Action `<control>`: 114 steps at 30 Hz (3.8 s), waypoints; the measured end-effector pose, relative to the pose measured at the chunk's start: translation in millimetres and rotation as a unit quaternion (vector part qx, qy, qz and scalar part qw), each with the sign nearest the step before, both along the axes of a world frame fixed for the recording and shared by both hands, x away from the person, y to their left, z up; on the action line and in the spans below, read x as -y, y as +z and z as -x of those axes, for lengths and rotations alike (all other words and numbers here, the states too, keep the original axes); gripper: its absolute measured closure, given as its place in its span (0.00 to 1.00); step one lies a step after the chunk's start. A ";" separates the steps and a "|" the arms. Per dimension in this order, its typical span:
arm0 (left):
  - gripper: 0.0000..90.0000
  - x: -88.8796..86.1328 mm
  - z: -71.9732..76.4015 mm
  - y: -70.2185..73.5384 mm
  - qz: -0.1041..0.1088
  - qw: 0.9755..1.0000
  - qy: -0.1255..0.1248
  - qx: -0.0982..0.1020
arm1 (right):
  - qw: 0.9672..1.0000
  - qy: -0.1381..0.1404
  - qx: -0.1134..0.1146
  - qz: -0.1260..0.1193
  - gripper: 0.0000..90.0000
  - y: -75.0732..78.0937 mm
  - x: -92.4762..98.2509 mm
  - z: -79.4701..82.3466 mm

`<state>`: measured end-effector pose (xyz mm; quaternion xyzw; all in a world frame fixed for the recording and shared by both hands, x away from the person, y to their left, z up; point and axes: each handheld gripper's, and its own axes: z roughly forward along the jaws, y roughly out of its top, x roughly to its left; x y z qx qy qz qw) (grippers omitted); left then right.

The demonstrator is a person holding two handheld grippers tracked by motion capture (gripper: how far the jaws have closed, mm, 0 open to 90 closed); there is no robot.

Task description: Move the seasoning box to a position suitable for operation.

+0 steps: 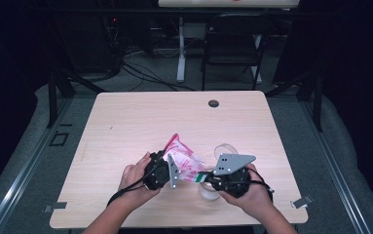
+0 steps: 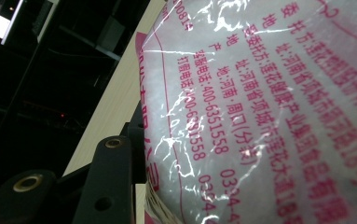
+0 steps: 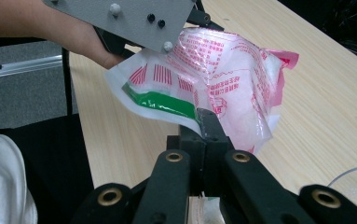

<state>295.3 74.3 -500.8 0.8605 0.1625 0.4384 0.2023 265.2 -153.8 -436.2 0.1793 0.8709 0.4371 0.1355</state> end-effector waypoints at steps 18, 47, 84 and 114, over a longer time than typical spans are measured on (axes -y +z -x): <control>0.65 6.2 1.5 3.9 -0.029 0.999 -0.004 0.043 | 0.999 -0.012 -0.023 -0.026 1.00 -6.2 9.3 -3.6; 0.65 14.2 0.6 13.3 -0.053 0.995 -0.004 0.085 | 0.999 -0.022 -0.013 -0.045 1.00 -15.7 18.6 1.0; 0.66 24.3 3.8 15.3 -0.081 0.988 -0.009 0.131 | 0.998 -0.034 -0.010 -0.054 1.00 -30.9 26.9 5.5; 0.66 31.3 5.4 19.2 -0.095 0.983 -0.017 0.157 | 0.998 -0.040 -0.018 -0.056 1.00 -37.4 32.1 6.4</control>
